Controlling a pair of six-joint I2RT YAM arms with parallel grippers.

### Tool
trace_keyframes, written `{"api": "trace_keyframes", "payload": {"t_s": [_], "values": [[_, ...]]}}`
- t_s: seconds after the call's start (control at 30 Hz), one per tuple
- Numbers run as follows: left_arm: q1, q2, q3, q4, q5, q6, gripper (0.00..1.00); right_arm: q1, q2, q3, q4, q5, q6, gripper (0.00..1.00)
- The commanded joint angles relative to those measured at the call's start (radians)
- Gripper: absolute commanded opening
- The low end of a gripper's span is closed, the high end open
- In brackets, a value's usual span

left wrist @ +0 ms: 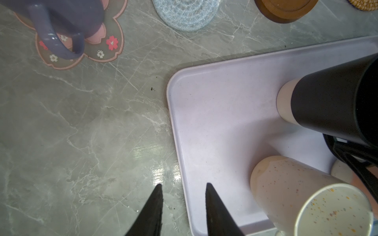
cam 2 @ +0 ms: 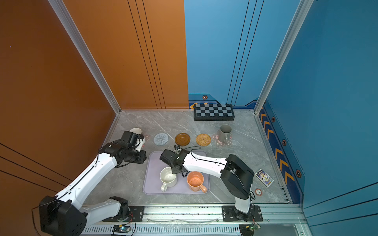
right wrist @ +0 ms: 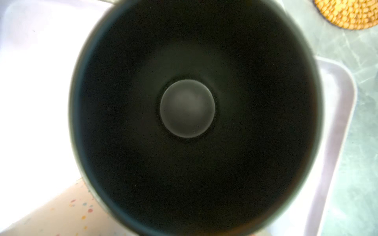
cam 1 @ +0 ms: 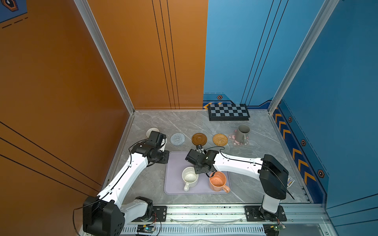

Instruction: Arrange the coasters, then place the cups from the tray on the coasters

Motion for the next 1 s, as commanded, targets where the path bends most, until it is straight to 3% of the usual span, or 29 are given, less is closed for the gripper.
{"api": "trace_keyframes", "payload": {"t_s": [0.0,0.47,0.97], "values": [[-0.005,0.014,-0.01,0.0,0.004,-0.015,0.37,-0.006,0.023,0.025,0.009,-0.01,-0.018,0.17],[-0.006,0.021,-0.012,-0.002,-0.003,-0.019,0.37,-0.022,-0.005,0.007,0.008,-0.005,-0.036,0.0],[-0.008,0.019,-0.014,-0.001,-0.005,-0.027,0.36,-0.036,-0.135,-0.085,0.009,0.088,-0.055,0.0]]}}
